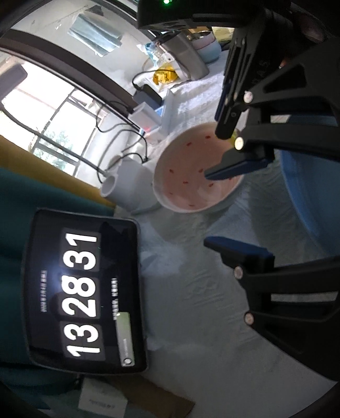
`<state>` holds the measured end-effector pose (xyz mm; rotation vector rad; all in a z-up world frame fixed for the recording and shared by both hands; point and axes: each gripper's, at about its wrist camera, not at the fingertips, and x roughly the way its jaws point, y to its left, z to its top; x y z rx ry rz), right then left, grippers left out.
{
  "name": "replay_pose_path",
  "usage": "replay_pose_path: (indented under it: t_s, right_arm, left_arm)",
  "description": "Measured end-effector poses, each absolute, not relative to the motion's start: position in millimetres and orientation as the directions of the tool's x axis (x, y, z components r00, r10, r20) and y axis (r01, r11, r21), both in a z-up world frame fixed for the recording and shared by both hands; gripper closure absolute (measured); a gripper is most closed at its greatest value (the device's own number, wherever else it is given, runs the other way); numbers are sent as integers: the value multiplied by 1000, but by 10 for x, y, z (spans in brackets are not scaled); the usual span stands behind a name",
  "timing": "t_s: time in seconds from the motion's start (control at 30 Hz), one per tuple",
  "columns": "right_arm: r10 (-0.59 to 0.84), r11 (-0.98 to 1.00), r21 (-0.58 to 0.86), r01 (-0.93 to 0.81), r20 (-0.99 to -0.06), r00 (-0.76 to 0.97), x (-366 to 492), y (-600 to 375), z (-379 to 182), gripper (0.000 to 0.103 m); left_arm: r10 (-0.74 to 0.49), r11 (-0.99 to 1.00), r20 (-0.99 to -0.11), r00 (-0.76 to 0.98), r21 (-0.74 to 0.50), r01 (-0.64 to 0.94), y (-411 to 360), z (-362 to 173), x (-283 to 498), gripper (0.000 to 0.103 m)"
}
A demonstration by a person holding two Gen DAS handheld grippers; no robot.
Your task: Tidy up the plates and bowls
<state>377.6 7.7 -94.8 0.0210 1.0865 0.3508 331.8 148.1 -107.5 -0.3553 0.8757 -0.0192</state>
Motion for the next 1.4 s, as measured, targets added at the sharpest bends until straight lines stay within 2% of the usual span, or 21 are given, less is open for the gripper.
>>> replay_pose_path:
  t_s: [0.17,0.57,0.63,0.73,0.87,1.4]
  right_arm:
    - [289,947,202,-251,-876,387,3892,105,-1088,74]
    - [313,943,246,-225,-888,339,4010,141,-1358,74]
    - [322,939,251,-236,-882,344,4000,141,-1363,77]
    - [326,937,248,-246,-873,364,3954,150,-1366,80]
    - [333,934,246,-259,-862,383,3882,153,-1318,82]
    - [348,927,236,-290,-829,438,3597,22,-1033,82]
  left_arm:
    - [-157,937,-783,602,-310,-159,1472,-1213,3423,56]
    - [-222,926,-792,569,-355,-132,1442,-1431,3507,56]
    - [-218,928,-789,575,-349,-127,1434,-1434,3506,59]
    - [-227,937,-785,576,-338,-91,1369,-1439,3501,70]
    - [-224,937,-789,572,-335,-95,1367,-1452,3489,71]
    - [-192,949,-738,647,-308,-70,1306,-1071,3239,71]
